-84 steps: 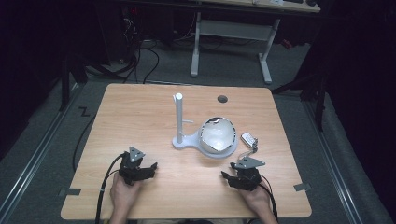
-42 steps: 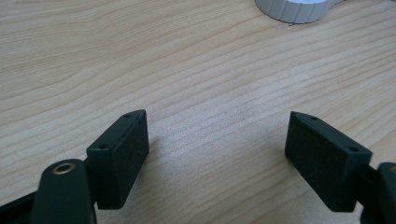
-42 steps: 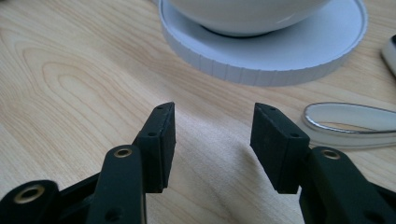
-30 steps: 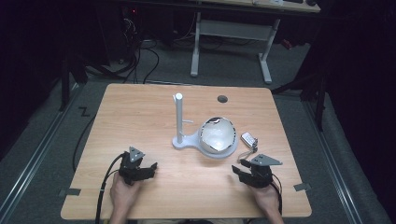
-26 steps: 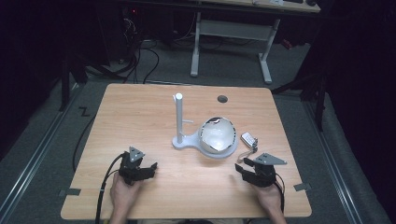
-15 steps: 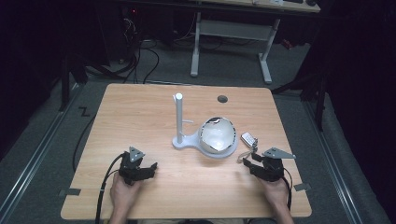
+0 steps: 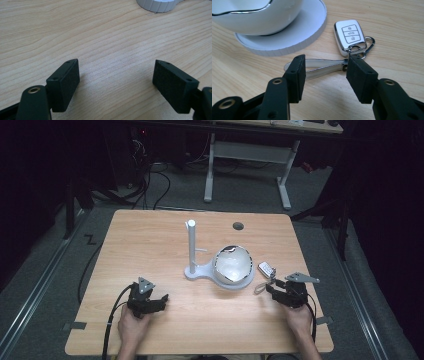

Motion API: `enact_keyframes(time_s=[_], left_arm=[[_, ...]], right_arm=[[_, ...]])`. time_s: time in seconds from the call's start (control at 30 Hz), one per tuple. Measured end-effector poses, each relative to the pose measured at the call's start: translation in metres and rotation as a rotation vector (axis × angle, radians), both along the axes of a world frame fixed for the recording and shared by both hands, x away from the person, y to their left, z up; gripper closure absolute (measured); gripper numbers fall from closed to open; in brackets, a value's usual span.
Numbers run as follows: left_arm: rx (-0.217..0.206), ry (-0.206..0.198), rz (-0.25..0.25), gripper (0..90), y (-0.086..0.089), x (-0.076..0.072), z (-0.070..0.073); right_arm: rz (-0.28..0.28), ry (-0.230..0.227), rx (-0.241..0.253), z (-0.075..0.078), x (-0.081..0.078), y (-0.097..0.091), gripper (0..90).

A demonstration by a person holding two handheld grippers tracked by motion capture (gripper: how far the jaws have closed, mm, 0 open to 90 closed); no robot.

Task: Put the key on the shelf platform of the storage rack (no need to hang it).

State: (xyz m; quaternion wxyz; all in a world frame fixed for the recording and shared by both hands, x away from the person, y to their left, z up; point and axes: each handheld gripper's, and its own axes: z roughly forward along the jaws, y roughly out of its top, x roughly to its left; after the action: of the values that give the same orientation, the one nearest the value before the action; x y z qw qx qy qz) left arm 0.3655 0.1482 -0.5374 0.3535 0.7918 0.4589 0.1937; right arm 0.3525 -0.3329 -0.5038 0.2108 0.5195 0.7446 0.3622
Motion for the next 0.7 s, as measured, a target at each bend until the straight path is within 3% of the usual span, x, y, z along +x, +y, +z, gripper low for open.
enact_keyframes(time_s=[0.27,0.63,0.7], left_arm=[[0.0,0.0,0.0,22.1,0.0,0.0,0.0],[0.001,0.0,0.0,21.9,0.0,0.0,0.0],[0.001,0.0,0.0,21.9,0.0,0.0,0.0]], right_arm=[[-0.026,0.004,-0.034,0.004,0.016,-0.004,47.7],[-0.044,-0.009,-0.029,0.009,0.035,-0.006,47.0],[-0.05,0.016,-0.031,0.009,0.04,-0.007,46.2]])
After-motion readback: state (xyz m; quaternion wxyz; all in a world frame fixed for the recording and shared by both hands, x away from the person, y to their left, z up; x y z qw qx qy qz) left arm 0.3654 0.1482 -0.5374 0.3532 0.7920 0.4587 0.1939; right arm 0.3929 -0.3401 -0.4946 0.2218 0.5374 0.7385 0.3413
